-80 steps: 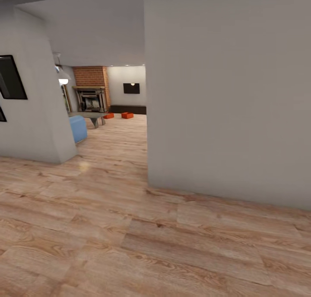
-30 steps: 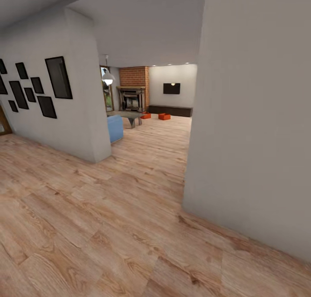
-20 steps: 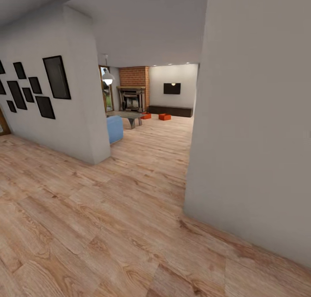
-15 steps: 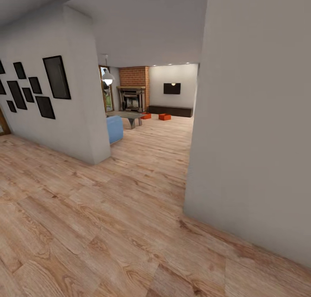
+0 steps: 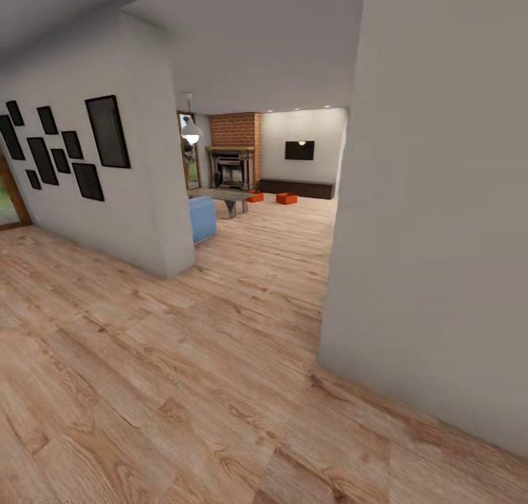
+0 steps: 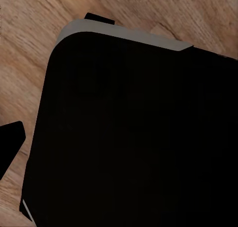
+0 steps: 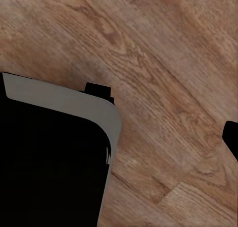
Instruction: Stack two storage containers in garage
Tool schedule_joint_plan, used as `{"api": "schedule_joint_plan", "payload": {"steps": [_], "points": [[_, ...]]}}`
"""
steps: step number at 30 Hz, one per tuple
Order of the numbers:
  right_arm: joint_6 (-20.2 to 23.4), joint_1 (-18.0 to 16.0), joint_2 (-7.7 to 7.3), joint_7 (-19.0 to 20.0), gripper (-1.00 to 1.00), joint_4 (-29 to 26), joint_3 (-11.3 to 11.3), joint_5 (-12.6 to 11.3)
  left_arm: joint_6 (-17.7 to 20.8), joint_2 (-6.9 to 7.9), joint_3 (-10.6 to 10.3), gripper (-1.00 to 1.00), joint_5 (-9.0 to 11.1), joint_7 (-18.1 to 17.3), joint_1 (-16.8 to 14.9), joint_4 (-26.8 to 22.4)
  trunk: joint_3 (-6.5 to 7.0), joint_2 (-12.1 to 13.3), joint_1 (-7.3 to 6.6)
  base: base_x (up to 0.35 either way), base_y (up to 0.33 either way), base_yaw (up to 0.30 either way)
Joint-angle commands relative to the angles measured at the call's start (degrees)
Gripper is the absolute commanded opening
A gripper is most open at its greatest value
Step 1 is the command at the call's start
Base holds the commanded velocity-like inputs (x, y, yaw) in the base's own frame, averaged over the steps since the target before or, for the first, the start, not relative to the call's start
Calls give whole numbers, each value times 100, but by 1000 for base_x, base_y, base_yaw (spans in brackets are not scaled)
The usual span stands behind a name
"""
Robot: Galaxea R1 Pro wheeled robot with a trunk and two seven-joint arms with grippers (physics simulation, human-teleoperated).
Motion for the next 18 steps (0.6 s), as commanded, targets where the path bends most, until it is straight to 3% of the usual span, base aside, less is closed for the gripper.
{"api": "schedule_joint_plan", "payload": {"steps": [1, 18], "points": [[-29, -7, -1, -9, 100, 15, 10, 39, -18, -2, 16, 100, 16, 4, -4, 6, -6, -3, 0, 0, 0, 241], [-30, -7, 0, -17, 100, 16, 10, 39, -18, -2, 16, 100, 14, 4, -4, 6, -6, -3, 0, 0, 0, 264]]}}
